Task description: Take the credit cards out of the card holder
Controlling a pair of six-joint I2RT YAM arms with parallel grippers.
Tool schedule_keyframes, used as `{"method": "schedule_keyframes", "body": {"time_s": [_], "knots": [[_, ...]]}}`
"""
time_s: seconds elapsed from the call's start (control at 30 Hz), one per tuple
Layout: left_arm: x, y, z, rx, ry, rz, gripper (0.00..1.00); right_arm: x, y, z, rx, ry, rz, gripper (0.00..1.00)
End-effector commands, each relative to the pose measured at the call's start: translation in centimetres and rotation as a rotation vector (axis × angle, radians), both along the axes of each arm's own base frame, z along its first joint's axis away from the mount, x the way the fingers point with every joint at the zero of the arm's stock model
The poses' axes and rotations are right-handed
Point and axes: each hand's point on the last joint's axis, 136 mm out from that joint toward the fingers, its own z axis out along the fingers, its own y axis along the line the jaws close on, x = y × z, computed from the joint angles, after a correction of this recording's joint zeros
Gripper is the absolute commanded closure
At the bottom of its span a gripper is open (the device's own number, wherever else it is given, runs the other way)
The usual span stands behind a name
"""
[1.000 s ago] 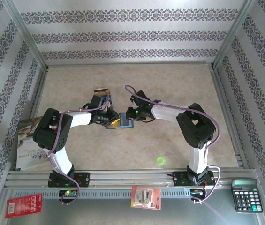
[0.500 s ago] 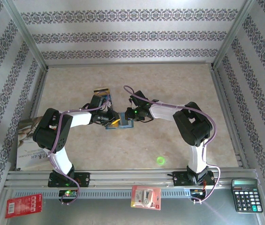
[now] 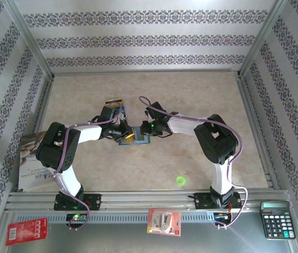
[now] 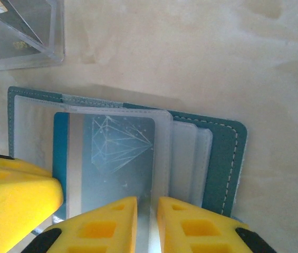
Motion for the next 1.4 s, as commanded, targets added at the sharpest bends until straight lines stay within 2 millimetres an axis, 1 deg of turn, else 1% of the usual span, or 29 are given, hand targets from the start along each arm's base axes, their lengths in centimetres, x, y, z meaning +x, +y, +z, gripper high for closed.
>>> {"method": "schedule_keyframes", "body": {"time_s": [0.0,0.17,0.27,0.33,0.43,0.57,0.63,0.7,0.77,0.9,0.93,0.97,1.07,1.13,1.27,1.37], "knots": [[-0.4,1.3,0.5,0.029,-0.014,-0.002,1.0,-1.1,-1.5,-2.4,-0.083,0.066,-0.012,0.79],[-1.0,2.9,0.9,0.074,-0.016,-0.002,1.0,-0.6,-1.8,-1.8,-0.072,0.053,-0.028,0.79],[-1.2,3.8,2.0,0.092,-0.049,-0.009,1.0,-0.3,-1.3,-0.7,-0.023,0.043,-0.021,0.78],[-1.2,4.5,2.9,0.111,-0.079,-0.008,1.0,0.0,-0.8,0.6,0.023,0.024,-0.009,0.77],[-1.2,5.4,4.5,0.131,-0.123,-0.01,1.0,0.5,0.0,3.1,0.105,-0.015,0.006,0.74],[-1.4,6.2,7.4,0.175,-0.19,-0.03,1.0,1.0,0.3,6.0,0.232,-0.054,0.012,0.69],[-1.4,6.0,8.8,0.159,-0.226,-0.045,1.0,1.1,0.4,7.0,0.291,-0.066,0.013,0.67],[-1.4,5.4,10.0,0.115,-0.257,-0.056,1.0,1.2,0.6,8.1,0.357,-0.072,0.016,0.61],[-1.3,4.6,10.9,0.054,-0.277,-0.061,1.0,1.1,1.2,9.4,0.447,-0.078,0.036,0.55],[-0.9,2.9,12.6,-0.085,-0.308,-0.075,1.0,0.7,2.5,12.0,0.646,-0.085,0.097,0.37],[-0.8,2.6,13.0,-0.11,-0.312,-0.079,1.0,0.6,2.6,12.4,0.673,-0.084,0.104,0.33],[-0.8,2.2,13.4,-0.139,-0.318,-0.084,1.0,0.5,2.8,12.6,0.694,-0.08,0.109,0.32],[-0.9,1.2,14.5,-0.202,-0.341,-0.114,1.0,0.3,3.1,13.1,0.728,-0.072,0.128,0.32],[-0.8,0.9,14.8,-0.221,-0.346,-0.124,1.0,0.2,3.4,13.7,0.754,-0.073,0.143,0.34],[-0.9,0.9,14.5,-0.217,-0.331,-0.132,1.0,0.2,3.6,14.4,0.78,-0.075,0.156,0.46],[-0.8,1.0,14.0,-0.199,-0.322,-0.133,1.0,0.3,3.5,14.6,0.793,-0.074,0.152,0.55]]}}
